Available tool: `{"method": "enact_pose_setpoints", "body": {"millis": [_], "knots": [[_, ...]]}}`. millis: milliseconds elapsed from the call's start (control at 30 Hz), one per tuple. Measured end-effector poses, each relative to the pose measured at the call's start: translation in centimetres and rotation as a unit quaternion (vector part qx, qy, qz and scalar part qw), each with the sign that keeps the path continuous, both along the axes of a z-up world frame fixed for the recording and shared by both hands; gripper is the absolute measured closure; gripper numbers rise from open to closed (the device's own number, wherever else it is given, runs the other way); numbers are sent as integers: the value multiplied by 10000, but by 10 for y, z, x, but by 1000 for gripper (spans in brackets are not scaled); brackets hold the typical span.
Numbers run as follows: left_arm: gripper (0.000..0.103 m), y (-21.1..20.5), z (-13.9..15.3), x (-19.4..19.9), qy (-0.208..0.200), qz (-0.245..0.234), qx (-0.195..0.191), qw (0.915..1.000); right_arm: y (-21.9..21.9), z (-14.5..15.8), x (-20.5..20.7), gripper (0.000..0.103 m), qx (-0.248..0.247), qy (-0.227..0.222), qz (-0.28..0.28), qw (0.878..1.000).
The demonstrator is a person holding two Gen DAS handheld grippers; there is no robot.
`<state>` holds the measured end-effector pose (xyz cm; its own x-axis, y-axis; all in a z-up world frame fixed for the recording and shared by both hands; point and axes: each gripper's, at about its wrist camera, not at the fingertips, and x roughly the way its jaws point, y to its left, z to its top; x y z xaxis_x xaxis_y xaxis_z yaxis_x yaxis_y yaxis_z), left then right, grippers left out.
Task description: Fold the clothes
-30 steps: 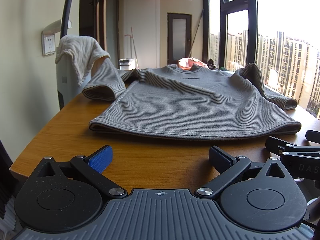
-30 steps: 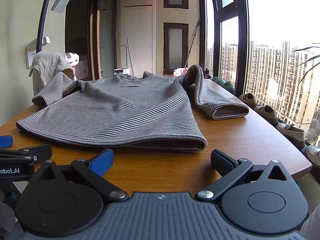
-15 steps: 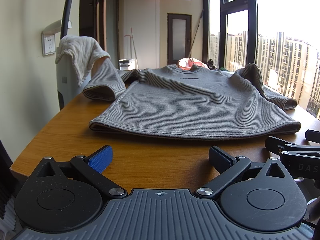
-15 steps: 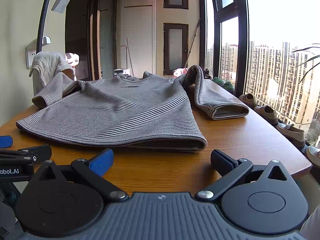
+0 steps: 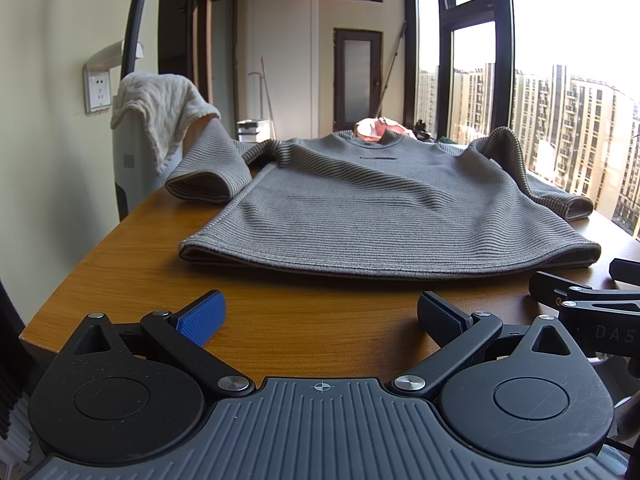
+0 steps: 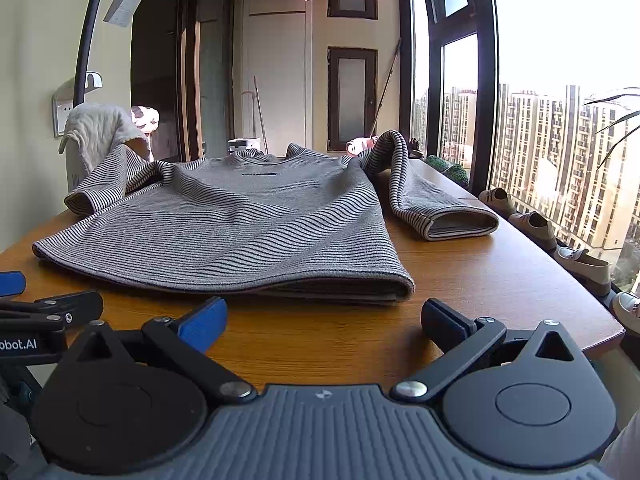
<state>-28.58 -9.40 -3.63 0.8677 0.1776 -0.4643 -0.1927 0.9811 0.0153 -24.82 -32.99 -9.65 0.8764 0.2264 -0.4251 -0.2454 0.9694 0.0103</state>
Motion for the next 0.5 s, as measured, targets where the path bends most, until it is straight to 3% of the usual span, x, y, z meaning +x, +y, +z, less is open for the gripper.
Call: {"method": "enact_pose_setpoints", "body": {"millis": [500], "knots": [[0,0,0,0,16,14,1,10000,2,-1,-2,0,5,-23,-35,10000]]}}
